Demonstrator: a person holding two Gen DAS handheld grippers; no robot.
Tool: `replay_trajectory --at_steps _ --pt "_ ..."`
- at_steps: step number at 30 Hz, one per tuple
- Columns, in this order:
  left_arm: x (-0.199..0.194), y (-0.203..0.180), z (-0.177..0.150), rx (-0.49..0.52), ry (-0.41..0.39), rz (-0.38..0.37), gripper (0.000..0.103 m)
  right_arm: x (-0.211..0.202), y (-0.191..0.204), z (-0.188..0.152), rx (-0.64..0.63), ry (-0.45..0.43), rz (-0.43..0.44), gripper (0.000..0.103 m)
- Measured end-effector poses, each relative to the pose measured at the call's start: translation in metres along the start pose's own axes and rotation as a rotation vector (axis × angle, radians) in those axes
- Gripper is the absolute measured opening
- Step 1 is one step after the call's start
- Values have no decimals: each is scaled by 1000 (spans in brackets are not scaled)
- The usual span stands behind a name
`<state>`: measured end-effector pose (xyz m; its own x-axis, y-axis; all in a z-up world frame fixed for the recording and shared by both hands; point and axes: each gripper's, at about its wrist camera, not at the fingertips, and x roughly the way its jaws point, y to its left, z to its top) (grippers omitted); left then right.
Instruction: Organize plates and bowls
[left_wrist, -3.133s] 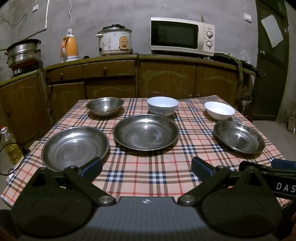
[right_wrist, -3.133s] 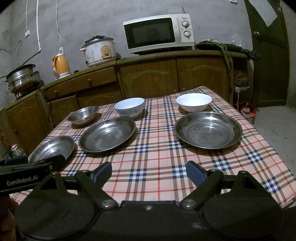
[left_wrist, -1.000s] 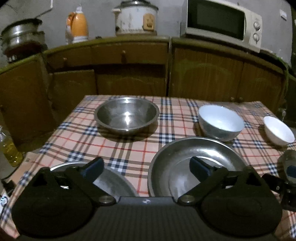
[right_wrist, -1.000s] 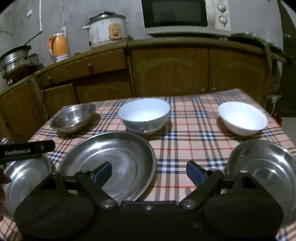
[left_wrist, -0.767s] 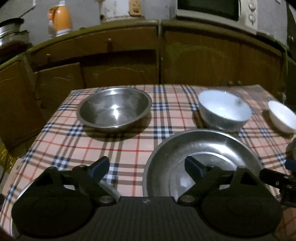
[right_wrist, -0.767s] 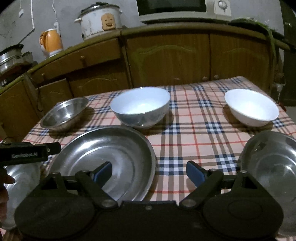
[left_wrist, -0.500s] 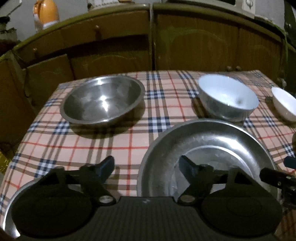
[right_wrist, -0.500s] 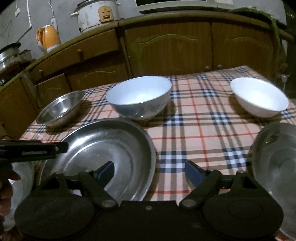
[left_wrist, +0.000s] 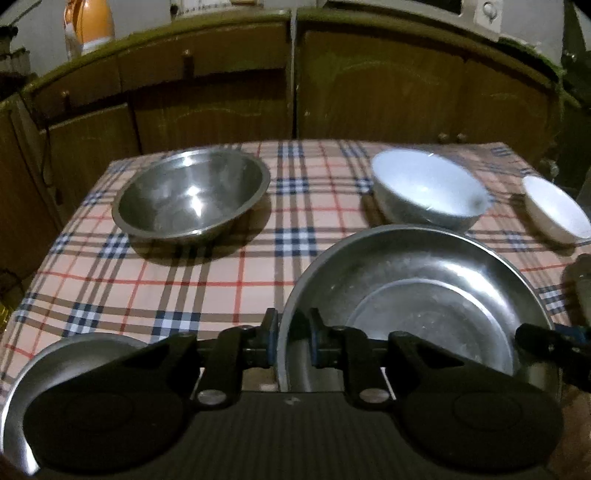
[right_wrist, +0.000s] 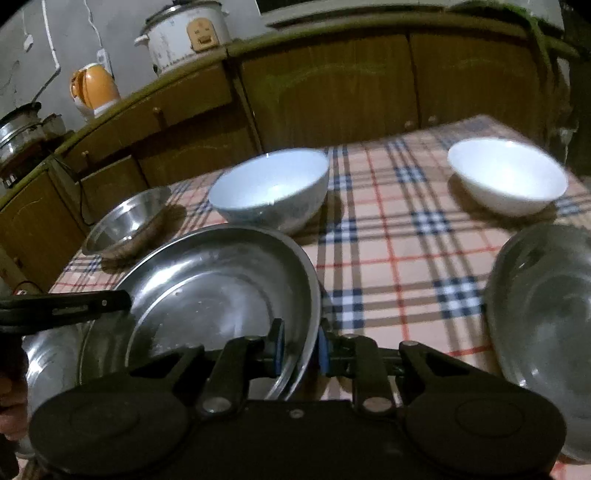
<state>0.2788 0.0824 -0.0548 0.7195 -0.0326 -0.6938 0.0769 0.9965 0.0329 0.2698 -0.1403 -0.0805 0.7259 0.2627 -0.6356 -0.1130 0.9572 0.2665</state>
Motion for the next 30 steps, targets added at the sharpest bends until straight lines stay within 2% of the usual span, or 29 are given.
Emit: replay_trajectory --at_steps 8,14,20,30 --pt "-52 -20 -11 -15 -67 -6 17 -63 -3 3 -23 -78 -8 25" --pt "-91 -36 -27 -20 -120 -14 17 -110 -10 -7 -32 -121 -23 25" --pt "-121 -54 -49 -24 -141 -26 17 -154 -19 -21 -29 -165 -31 25" --pt "-145 -70 -69 -10 -161 -44 17 -190 -33 -42 -24 -190 -52 25"
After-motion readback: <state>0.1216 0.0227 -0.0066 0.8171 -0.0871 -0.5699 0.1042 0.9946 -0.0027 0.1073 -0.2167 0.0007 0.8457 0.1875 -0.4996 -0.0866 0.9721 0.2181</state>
